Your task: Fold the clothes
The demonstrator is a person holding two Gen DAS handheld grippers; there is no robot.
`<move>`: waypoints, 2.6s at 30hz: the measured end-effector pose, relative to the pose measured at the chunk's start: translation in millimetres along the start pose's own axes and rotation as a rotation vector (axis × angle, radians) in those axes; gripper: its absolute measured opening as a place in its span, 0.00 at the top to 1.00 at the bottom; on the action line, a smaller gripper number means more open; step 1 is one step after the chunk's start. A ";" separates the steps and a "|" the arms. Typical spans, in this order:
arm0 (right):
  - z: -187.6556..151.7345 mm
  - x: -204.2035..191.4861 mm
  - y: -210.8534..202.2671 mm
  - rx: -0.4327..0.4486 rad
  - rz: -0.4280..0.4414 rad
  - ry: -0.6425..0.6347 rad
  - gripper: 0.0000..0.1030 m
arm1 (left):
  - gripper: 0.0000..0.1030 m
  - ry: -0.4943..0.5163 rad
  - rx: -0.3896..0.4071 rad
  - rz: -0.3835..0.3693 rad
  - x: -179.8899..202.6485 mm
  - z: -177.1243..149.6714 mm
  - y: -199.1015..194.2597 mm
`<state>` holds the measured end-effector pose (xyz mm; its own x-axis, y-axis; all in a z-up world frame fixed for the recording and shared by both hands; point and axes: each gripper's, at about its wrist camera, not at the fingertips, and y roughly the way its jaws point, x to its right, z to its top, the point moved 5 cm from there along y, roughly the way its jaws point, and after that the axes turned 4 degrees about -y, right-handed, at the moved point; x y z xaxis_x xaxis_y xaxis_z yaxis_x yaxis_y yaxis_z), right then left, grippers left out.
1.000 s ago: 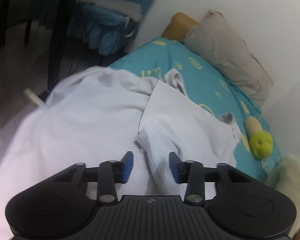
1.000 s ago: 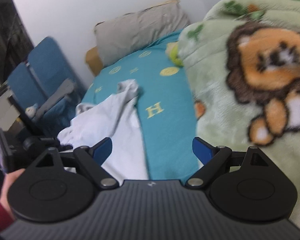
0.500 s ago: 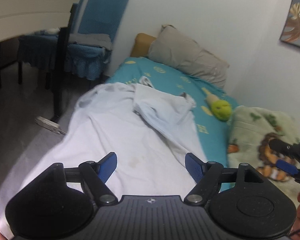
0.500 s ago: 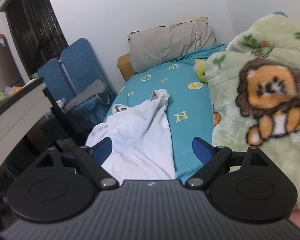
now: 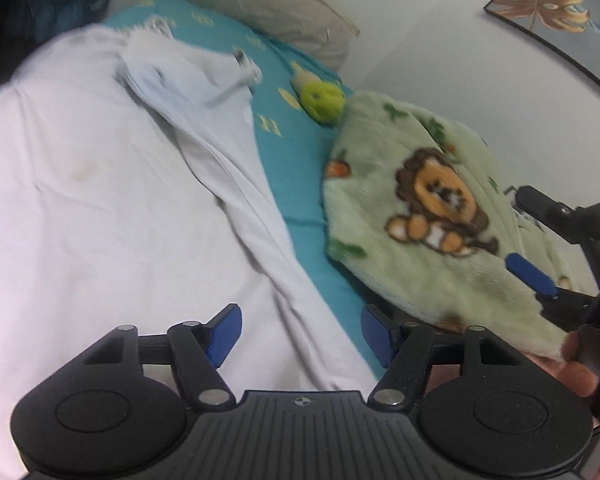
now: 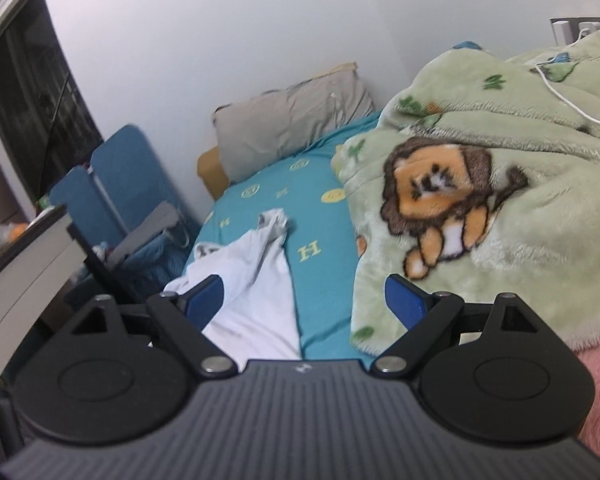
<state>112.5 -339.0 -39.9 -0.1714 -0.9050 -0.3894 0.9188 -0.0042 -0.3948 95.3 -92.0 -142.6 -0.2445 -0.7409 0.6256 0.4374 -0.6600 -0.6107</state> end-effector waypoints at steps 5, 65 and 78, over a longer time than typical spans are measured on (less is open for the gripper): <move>-0.4 19.7 8.2 0.000 -0.016 0.069 0.14 | 0.52 -0.029 -0.077 -0.010 12.2 -5.3 50.1; -28.9 19.1 47.6 -0.211 -0.011 0.083 0.14 | 0.66 -0.236 -0.036 0.112 -77.9 45.6 -24.6; -96.8 -49.4 110.4 -0.610 0.151 -0.244 0.14 | 0.20 -0.008 0.184 0.304 -67.9 42.1 -115.9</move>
<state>188.0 -253.7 -144.8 0.0946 -0.9472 -0.3065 0.5486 0.3065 -0.7779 97.6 40.1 -93.8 -0.0728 -0.8987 0.4325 0.6382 -0.3752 -0.6723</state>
